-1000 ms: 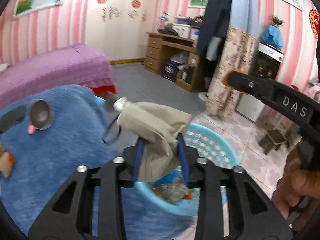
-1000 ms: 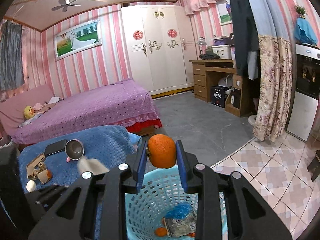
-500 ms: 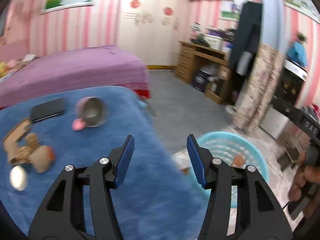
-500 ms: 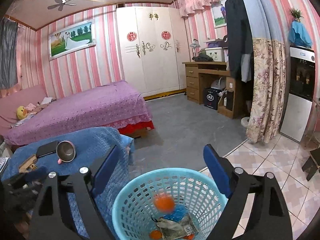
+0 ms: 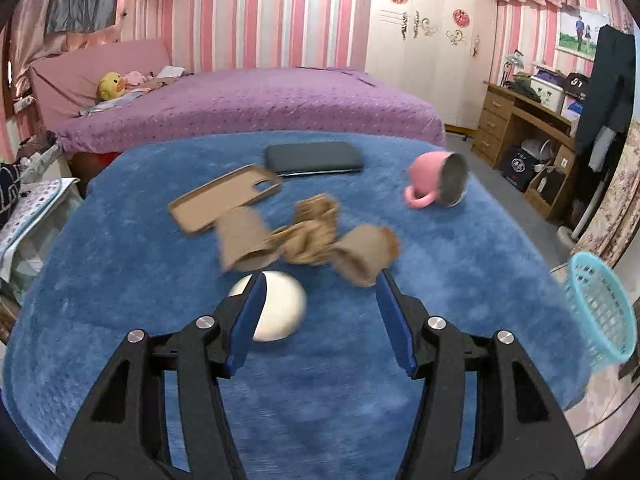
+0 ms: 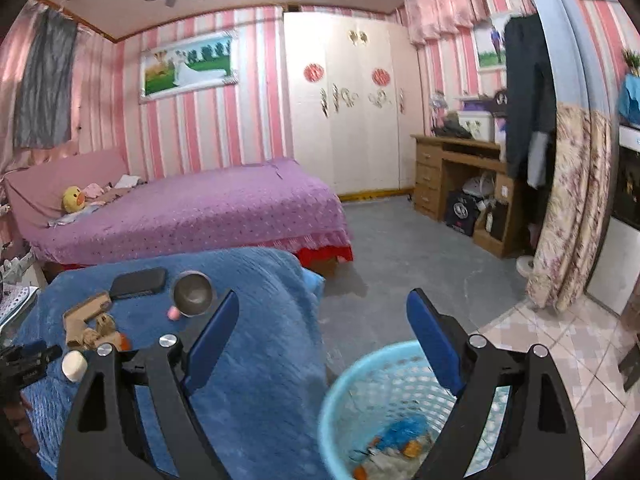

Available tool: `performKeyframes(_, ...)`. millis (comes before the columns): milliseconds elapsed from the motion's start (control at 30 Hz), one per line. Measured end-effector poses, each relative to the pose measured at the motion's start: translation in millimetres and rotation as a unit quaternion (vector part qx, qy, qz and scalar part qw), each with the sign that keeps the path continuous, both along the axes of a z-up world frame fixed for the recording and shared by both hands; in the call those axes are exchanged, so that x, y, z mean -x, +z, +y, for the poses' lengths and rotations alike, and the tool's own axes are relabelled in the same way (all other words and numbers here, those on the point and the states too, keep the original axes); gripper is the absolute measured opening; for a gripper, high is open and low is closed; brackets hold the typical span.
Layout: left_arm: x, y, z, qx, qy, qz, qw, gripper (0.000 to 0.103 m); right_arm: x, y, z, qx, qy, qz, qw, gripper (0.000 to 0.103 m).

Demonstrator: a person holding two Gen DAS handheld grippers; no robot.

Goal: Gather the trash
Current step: 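Return to the bed and grasp the white ball with the left gripper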

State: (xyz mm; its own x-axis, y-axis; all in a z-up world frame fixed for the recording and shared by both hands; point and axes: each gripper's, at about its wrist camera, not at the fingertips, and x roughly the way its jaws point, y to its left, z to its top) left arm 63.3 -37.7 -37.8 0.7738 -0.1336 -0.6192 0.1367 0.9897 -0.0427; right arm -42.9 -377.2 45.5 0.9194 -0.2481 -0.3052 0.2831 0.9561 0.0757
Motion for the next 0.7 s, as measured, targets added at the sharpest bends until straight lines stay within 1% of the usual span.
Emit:
performKeyframes(67, -3, -4, 12, 0.001, 0.004, 0.007, 1.0, 0.058, -11, -4, 17, -0.014, 0.03, 0.0, 0.999, 0.085)
performKeyframes(133, -9, -12, 27, 0.015, 0.018, 0.018, 0.9996, 0.058, -26, -11, 39, -0.027, 0.058, 0.009, 0.998, 0.085)
performKeyframes(200, -17, -26, 38, 0.033, 0.028, 0.043, 0.9981, 0.058, -40, -19, 64, -0.028, 0.079, 0.019, 0.996, 0.085)
performKeyframes(267, -24, -38, 35, 0.028, 0.02, 0.06, 0.9976, 0.058, -56, -28, 88, -0.027, 0.106, 0.031, 0.993, 0.085)
performKeyframes(333, -30, -46, 35, 0.022, 0.015, 0.066, 0.9974, 0.058, -69, -38, 112, -0.026, 0.129, 0.043, 0.99, 0.085)
performKeyframes(367, -34, -49, 37, 0.026, 0.015, 0.072, 0.9969, 0.058, -73, -43, 121, -0.025, 0.136, 0.049, 0.989, 0.085)
performKeyframes(467, -40, -57, 45, 0.062, 0.025, 0.083, 0.9943, 0.058, -82, -52, 145, -0.013, 0.149, 0.064, 0.987, 0.085)
performKeyframes(533, -44, -60, 47, 0.061, 0.029, 0.09, 0.9937, 0.059, -84, -55, 156, -0.008, 0.157, 0.07, 0.985, 0.085)
performKeyframes(600, -45, -63, 47, 0.07, 0.026, 0.095, 0.9927, 0.059, -86, -58, 162, -0.007, 0.162, 0.074, 0.984, 0.085)
performKeyframes(700, -49, -65, 42, 0.066, 0.02, 0.097, 0.9929, 0.059, -91, -62, 169, -0.005, 0.17, 0.083, 0.982, 0.085)
